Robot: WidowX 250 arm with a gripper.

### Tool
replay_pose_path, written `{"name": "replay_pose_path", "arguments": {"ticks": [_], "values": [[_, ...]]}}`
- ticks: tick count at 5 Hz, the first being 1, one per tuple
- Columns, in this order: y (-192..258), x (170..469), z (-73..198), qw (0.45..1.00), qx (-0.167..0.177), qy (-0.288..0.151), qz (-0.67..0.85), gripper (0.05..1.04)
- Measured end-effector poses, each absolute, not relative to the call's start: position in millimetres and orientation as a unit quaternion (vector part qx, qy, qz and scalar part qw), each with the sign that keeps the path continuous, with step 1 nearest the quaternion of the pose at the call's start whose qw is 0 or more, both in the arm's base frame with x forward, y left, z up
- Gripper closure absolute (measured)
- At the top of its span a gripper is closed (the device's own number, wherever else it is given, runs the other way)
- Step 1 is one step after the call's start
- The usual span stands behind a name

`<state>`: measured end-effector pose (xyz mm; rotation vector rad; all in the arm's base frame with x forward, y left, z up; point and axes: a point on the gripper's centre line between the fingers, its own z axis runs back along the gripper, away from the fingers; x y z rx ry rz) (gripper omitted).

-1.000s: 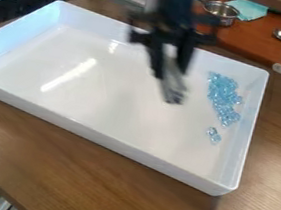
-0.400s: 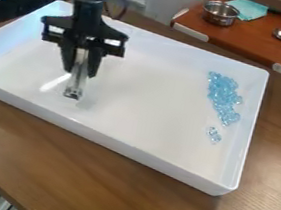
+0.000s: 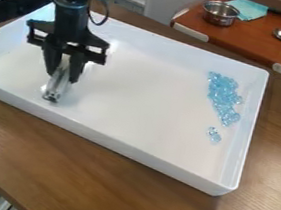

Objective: Sweep into pile

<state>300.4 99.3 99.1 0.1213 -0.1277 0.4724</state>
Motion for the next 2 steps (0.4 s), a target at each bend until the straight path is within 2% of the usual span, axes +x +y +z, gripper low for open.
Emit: {"name": "replay_pose_path", "arguments": {"ticks": [1,2], "values": [[98.1,293.0,99.3,0.969,0.06,-0.041,0.234,0.356],[94.3,281.9,118.6,0.972,0.058,-0.035,0.227,0.1]]}}
